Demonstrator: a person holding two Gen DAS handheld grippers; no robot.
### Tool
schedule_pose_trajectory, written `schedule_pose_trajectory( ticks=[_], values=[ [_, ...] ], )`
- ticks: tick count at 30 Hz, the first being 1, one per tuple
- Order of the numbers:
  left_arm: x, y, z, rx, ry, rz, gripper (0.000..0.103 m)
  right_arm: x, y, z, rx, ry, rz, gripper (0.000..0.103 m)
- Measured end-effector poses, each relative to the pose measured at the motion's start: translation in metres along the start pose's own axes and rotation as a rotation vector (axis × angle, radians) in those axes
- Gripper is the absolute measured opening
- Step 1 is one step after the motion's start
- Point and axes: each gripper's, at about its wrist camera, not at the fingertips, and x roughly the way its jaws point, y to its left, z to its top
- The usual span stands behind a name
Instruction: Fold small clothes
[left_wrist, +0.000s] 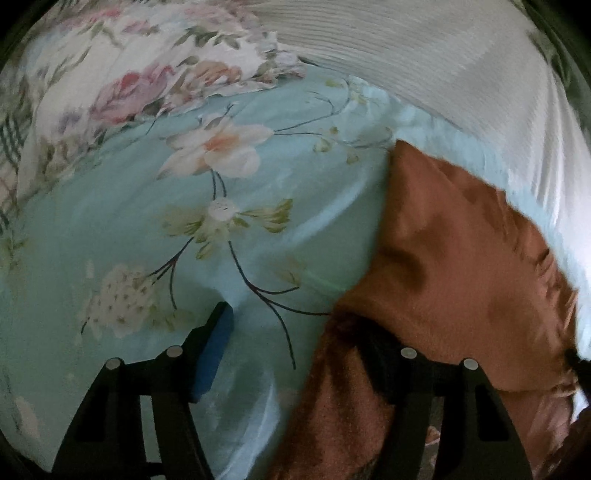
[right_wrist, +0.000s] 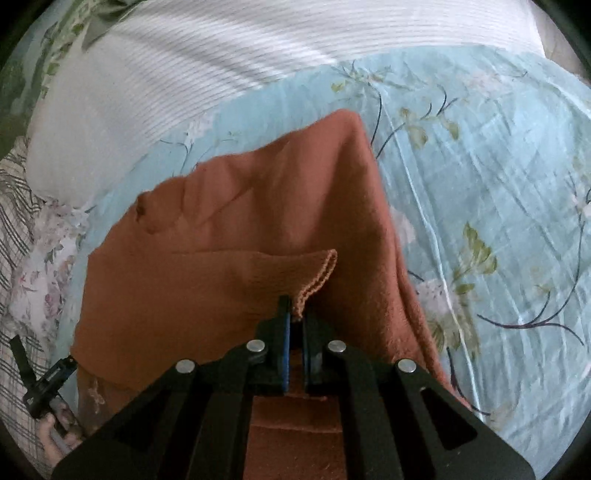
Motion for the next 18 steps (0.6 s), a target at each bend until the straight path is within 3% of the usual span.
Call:
schedule_pose_trajectory(
  ticks=[4, 7, 9, 12, 13, 15, 17, 18],
  values=[
    [-0.001, -0.005, -0.001, 0.037, 0.008, 0.025, 0.067, -0.003, -0.006, 0.001, -0.045, -0.017, -0.163, 0.006],
    [-0.002, -0.004, -0.005, 0.062, 0.021, 0.022, 0.067, -0.023, -0.010, 0.004, -0.008, -0.070, -0.195, 0.006],
    [-0.005, -0.005, -0.006, 0.073, 0.030, 0.021, 0.067, -0.039, 0.002, 0.003, -0.034, -0.129, -0.113, 0.006],
    [-0.007, -0.008, -0.011, 0.104, 0.034, 0.047, 0.067, -0.018, 0.026, 0.001, -0.108, 0.001, 0.061, 0.006],
    [-0.008, -0.008, -0.012, 0.108, 0.035, 0.056, 0.067, -0.001, 0.028, -0.002, -0.105, 0.077, 0.079, 0.006],
    [-0.012, -0.003, -0.015, 0.106, 0.044, 0.065, 0.067, 0.018, 0.017, -0.006, -0.094, 0.149, -0.010, 0.006],
    [-0.019, 0.004, -0.018, 0.105, 0.055, 0.056, 0.068, 0.011, 0.001, -0.006, -0.017, 0.137, 0.046, 0.005],
    [-0.024, 0.008, -0.022, 0.109, 0.063, 0.063, 0.068, 0.001, -0.006, -0.006, 0.006, 0.128, 0.035, 0.006]
  ],
)
